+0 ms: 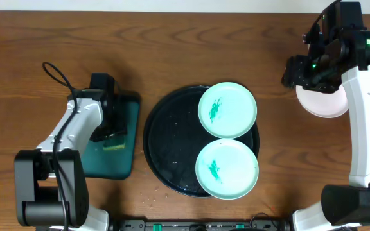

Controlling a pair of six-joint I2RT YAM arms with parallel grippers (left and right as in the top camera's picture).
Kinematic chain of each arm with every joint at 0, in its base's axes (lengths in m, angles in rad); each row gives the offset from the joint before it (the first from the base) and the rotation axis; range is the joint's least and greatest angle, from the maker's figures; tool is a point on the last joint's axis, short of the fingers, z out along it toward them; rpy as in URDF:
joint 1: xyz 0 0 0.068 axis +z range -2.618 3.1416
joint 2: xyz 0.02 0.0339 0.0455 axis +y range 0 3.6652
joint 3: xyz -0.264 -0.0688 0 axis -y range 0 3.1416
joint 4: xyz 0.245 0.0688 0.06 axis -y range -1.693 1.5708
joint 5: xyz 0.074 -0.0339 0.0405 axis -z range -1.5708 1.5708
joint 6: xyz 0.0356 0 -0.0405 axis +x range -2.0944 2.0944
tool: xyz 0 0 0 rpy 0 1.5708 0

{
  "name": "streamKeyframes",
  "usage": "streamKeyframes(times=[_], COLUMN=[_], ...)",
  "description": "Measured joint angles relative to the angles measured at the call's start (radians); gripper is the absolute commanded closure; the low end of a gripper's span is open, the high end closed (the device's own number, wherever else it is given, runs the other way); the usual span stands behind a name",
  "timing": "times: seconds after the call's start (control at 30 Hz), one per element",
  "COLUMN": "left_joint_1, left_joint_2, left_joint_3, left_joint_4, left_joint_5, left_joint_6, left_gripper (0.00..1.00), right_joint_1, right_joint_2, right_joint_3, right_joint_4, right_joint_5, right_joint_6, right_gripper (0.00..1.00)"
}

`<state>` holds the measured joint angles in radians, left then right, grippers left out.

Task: Clean dirty plates on tray and stack at the side
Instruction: 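Release the white plate and lift the right gripper away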

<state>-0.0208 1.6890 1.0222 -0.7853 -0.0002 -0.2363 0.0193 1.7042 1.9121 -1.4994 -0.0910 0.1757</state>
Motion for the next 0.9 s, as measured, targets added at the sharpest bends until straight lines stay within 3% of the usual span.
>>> streamKeyframes(times=[0.3, 0.43, 0.53, 0.57, 0.6, 0.73, 0.9], left_joint_1=[0.000, 0.004, 0.014, 0.019, 0.020, 0.021, 0.021], left_joint_2=[0.000, 0.020, 0.051, 0.056, 0.060, 0.071, 0.066], left_joint_3=[0.000, 0.000, 0.000, 0.000, 0.000, 0.001, 0.001], left_joint_4=[0.069, 0.087, 0.095, 0.098, 0.101, 0.109, 0.106], left_joint_5=[-0.003, -0.003, -0.007, -0.007, -0.007, -0.007, -0.012], left_joint_6=[-0.010, -0.023, -0.030, -0.030, -0.030, -0.033, -0.033], left_gripper=[0.55, 0.71, 0.74, 0.81, 0.92, 0.93, 0.93], right_joint_1=[0.000, 0.000, 0.000, 0.000, 0.000, 0.000, 0.000], right_joint_2=[0.000, 0.000, 0.000, 0.000, 0.000, 0.000, 0.000], right_joint_3=[0.000, 0.000, 0.000, 0.000, 0.000, 0.000, 0.000], right_joint_4=[-0.011, -0.026, -0.031, -0.034, -0.038, -0.052, -0.053], right_joint_5=[-0.008, -0.010, -0.011, -0.011, -0.011, -0.013, -0.015], right_joint_6=[-0.005, -0.005, -0.005, -0.005, -0.005, -0.007, -0.018], right_gripper=[0.32, 0.33, 0.34, 0.36, 0.40, 0.72, 0.87])
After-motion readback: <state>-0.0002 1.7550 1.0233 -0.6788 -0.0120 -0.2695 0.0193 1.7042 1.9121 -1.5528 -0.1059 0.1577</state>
